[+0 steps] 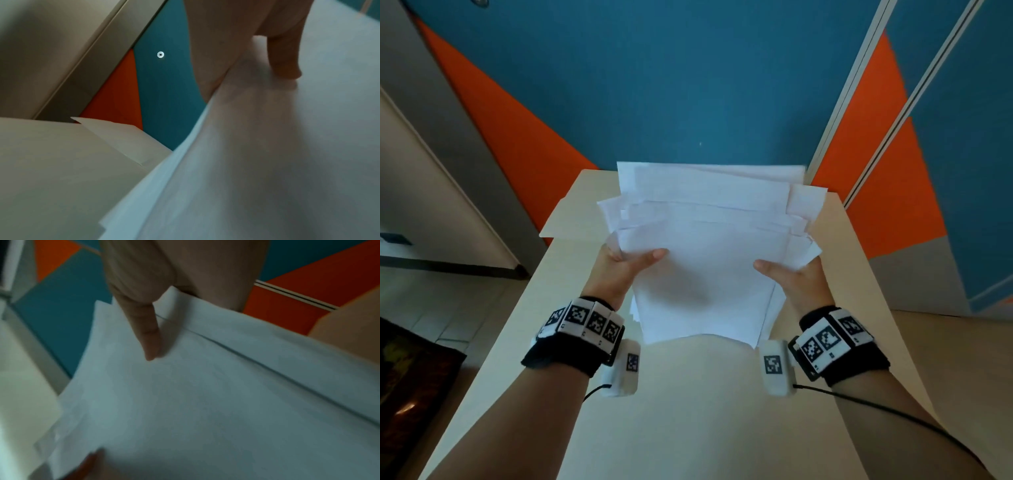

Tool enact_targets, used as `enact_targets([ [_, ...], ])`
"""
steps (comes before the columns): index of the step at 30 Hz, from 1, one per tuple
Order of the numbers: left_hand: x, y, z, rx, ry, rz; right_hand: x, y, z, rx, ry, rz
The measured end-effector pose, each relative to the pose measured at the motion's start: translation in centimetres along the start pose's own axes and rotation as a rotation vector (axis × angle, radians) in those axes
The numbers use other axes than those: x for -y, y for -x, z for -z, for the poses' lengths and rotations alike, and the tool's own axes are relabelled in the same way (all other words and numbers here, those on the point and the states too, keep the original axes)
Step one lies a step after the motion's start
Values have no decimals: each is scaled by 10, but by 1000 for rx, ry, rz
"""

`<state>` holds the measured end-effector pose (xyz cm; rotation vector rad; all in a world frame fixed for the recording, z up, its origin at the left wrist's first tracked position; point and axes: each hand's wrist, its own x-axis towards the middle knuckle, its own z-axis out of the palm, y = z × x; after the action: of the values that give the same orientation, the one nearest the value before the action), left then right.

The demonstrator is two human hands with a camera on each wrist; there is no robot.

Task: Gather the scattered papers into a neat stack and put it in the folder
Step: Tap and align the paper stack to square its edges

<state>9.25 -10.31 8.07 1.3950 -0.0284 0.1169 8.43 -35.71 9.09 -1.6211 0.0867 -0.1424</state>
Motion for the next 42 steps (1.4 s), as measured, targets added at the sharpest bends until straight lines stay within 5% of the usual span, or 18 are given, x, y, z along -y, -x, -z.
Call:
enact_targets([
  [5, -4, -7, 5, 3, 55, -24, 12, -4, -1, -50, -40, 97],
  [11, 16, -7, 8, 77, -34, 132, -26, 0, 3, 110, 82, -157],
  [17, 8, -7, 6, 96, -27, 107, -20, 0, 3, 112, 21, -163],
  [22, -13, -12, 0, 31, 46, 16, 12, -2, -3, -24, -310, -1],
  [30, -25, -10, -18, -238, 156, -71, 22, -4, -17, -316, -380, -104],
  [36, -19, -11, -28, -321, 132, -75, 8, 6, -24, -217, -417, -92],
  [42, -6, -8, -23, -319, 71, -6, -10, 0, -1, 204, -331, 14],
])
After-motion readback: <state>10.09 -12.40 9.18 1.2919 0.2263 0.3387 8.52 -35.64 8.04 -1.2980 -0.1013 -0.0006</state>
